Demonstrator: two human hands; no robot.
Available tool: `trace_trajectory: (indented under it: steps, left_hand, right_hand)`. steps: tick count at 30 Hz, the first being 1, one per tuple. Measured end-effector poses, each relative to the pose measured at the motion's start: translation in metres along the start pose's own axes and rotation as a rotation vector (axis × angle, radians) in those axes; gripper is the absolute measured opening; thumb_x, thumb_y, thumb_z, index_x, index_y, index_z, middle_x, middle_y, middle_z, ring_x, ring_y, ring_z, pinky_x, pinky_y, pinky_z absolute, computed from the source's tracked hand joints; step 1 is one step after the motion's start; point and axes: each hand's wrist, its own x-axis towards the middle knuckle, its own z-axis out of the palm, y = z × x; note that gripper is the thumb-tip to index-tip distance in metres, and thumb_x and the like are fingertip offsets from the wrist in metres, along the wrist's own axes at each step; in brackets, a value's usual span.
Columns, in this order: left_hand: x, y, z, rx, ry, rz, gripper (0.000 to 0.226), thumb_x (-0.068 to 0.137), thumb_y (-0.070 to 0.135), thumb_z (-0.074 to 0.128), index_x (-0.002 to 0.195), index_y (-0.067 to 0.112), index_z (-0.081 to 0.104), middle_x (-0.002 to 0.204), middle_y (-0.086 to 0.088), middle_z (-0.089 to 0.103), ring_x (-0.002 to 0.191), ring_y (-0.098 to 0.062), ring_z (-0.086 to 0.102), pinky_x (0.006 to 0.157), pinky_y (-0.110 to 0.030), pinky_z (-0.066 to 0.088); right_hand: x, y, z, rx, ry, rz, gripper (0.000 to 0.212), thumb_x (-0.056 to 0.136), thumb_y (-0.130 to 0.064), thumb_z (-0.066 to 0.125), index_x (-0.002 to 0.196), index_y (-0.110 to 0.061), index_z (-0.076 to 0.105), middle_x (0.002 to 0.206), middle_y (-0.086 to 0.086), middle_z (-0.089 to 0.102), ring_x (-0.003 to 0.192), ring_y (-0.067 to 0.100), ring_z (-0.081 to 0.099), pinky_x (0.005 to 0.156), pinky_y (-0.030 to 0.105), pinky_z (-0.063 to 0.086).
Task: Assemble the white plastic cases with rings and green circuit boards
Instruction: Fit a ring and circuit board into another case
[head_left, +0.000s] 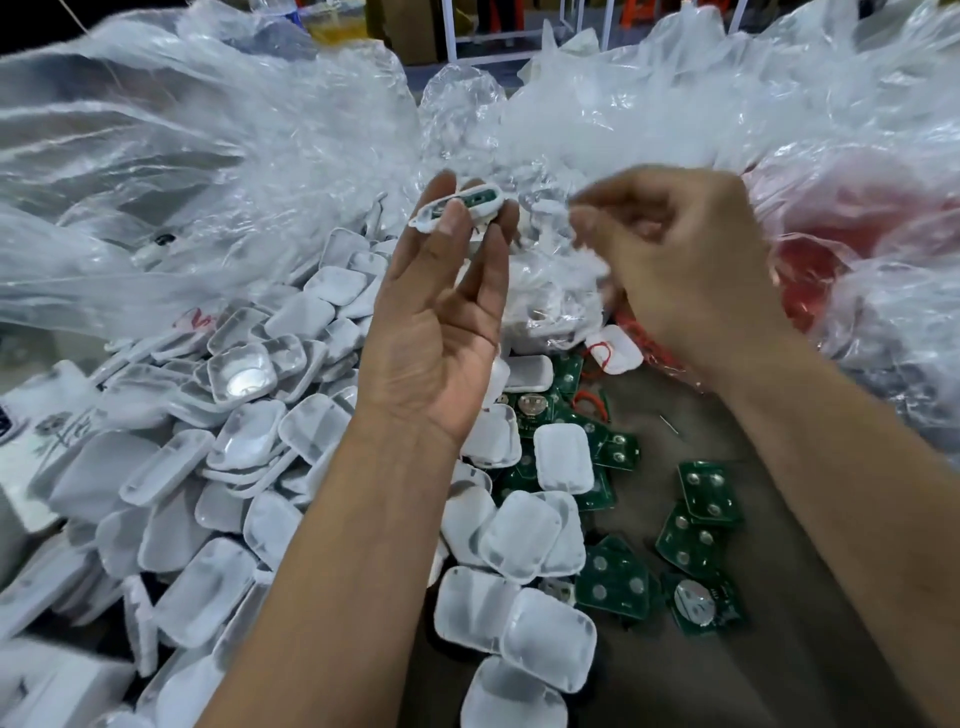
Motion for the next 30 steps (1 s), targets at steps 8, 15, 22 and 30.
trace_trajectory:
  steps: [8, 15, 22, 30]
  left_hand:
    - [-0.001, 0.004, 0.003, -0.030, 0.042, 0.025, 0.041, 0.073, 0.001, 0.070, 0.114, 0.000, 0.068, 0.096, -0.015, 0.071, 0.087, -0.029, 0.076, 0.074, -0.023, 0.062]
    - [-0.004, 0.004, 0.002, -0.016, 0.038, 0.011, 0.045, 0.075, 0.002, 0.070, 0.120, -0.001, 0.066, 0.104, -0.018, 0.069, 0.088, -0.028, 0.075, 0.075, -0.023, 0.063]
    - [-0.003, 0.002, 0.000, 0.008, 0.028, -0.019, 0.047, 0.076, 0.003, 0.071, 0.122, 0.002, 0.065, 0.103, -0.015, 0.071, 0.092, -0.027, 0.075, 0.076, -0.022, 0.062]
    - [-0.002, 0.001, -0.002, 0.027, 0.020, -0.050, 0.041, 0.076, 0.005, 0.071, 0.117, 0.003, 0.067, 0.097, -0.013, 0.074, 0.091, -0.025, 0.075, 0.078, -0.022, 0.062]
  right_hand:
    - [0.015, -0.031, -0.013, -0.308, -0.495, -0.082, 0.006, 0.091, -0.021, 0.081, 0.087, -0.023, 0.077, 0.067, -0.005, 0.073, 0.053, 0.007, 0.069, 0.050, 0.016, 0.052]
    - [-0.014, -0.013, 0.000, -0.485, -1.035, 0.019, 0.012, 0.083, -0.026, 0.088, 0.083, -0.027, 0.076, 0.060, -0.027, 0.064, 0.056, -0.006, 0.061, 0.053, 0.009, 0.043]
    - [-0.019, -0.001, -0.018, -0.277, -0.778, 0.121, 0.008, 0.099, -0.023, 0.070, 0.094, -0.026, 0.064, 0.069, 0.000, 0.073, 0.053, 0.015, 0.068, 0.052, 0.028, 0.054]
    - [-0.034, 0.014, -0.034, -0.290, -0.401, -0.155, 0.025, 0.081, 0.002, 0.083, 0.085, -0.021, 0.074, 0.076, -0.008, 0.071, 0.062, 0.007, 0.071, 0.057, 0.024, 0.060]
